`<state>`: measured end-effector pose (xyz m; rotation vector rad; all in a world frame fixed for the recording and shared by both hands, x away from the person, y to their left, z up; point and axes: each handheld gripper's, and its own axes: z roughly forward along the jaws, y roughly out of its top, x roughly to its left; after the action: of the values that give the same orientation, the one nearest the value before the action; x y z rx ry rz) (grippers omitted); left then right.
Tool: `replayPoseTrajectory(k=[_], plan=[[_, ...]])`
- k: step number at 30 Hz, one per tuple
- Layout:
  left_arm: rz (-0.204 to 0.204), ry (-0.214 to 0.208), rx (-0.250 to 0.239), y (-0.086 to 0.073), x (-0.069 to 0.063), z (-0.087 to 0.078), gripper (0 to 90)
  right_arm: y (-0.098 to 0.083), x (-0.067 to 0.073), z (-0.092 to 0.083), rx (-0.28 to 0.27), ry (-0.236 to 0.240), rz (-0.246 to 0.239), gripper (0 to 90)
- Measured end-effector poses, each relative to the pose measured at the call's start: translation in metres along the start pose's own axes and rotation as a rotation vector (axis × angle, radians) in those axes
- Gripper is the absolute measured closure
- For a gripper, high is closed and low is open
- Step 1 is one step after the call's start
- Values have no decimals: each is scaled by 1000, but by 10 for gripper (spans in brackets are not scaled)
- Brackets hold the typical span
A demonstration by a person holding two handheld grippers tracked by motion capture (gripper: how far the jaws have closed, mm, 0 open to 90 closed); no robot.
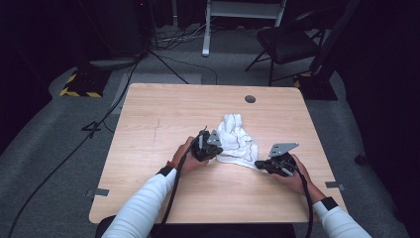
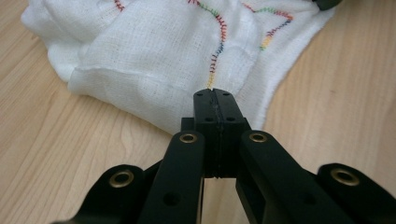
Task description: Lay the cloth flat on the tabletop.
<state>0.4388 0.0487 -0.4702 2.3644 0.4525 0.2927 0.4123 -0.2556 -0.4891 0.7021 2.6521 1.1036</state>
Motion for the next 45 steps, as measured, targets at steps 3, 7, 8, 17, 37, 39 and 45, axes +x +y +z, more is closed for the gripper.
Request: replayPoseTrajectory(k=[3, 7, 8, 17, 37, 39, 45], plan=[[15, -8, 16, -6, -7, -6, 897, -1, 3, -4, -6, 7, 0, 879], [38, -17, 46, -15, -17, -7, 897, -3, 3, -7, 2, 8, -1, 880], [39, -18, 46, -16, -19, -7, 896, -4, 2, -7, 2, 4, 0, 880], [73, -2, 15, 2, -45, 2, 646, -8, -1, -7, 12, 4, 2, 876], [-9, 3, 38, 26, -34, 43, 708, -8, 0, -6, 18, 4, -8, 871], [22, 15, 40, 25, -33, 39, 810, -8, 0, -6, 21, -1, -10, 871], [47, 14, 25, 21, -26, 16, 861, -8, -1, -9, 15, -24, -17, 878]])
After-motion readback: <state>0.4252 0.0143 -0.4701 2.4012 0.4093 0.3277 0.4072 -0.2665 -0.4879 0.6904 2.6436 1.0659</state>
